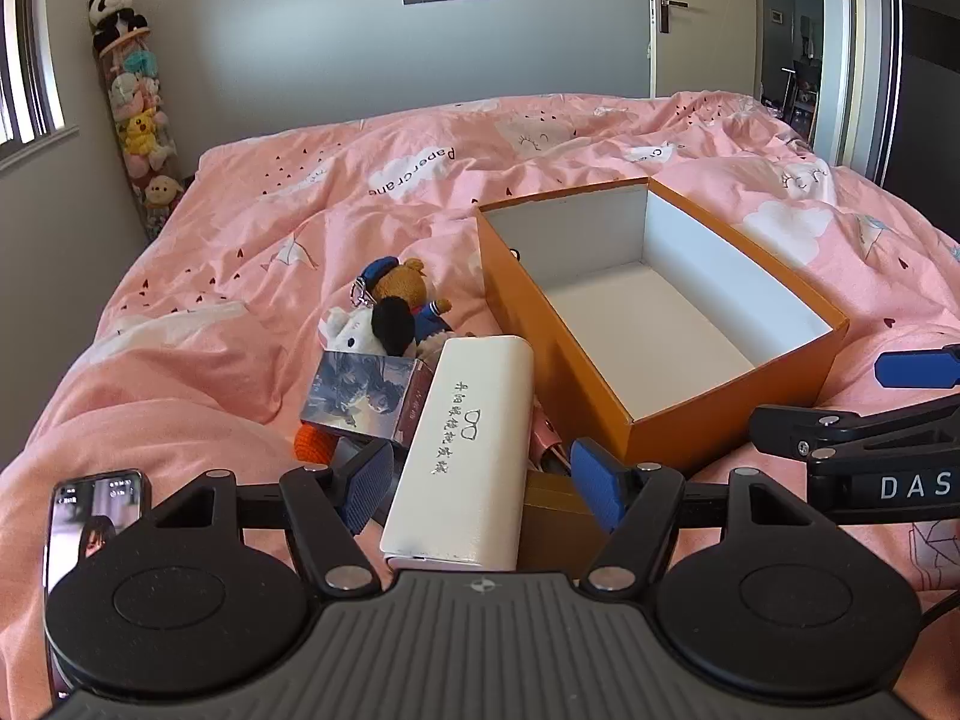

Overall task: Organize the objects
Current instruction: 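Grasp the white power bank with the left tool while the right tool grasps the gold block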

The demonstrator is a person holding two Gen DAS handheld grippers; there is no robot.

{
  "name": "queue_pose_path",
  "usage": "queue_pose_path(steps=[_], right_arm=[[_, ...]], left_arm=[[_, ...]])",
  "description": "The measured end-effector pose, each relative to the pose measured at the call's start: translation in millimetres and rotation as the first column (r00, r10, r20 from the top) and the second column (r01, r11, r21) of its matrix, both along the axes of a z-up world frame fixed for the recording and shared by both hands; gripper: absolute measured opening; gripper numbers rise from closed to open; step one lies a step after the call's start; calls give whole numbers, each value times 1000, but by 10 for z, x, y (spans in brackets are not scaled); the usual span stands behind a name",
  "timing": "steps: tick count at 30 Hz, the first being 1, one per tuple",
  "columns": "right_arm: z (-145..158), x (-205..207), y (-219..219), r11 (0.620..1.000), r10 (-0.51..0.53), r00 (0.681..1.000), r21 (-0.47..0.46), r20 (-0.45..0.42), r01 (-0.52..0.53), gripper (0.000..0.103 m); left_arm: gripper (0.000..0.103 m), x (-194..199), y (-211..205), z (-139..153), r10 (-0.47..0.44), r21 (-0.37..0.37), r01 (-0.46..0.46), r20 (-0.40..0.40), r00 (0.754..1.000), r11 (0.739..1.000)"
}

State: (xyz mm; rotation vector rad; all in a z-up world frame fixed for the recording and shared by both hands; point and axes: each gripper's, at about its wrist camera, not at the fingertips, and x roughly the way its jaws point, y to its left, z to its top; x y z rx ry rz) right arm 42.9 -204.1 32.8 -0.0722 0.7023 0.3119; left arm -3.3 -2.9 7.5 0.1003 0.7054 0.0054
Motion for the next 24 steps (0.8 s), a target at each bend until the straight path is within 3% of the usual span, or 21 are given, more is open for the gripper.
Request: queue_pose_path(steps=[24], right_arm=[[-1, -22, 4, 1000, 8, 1000, 1, -1, -8, 102]], left_arm=[[80, -12, 1, 9, 4, 11, -5, 17, 1000, 1000]])
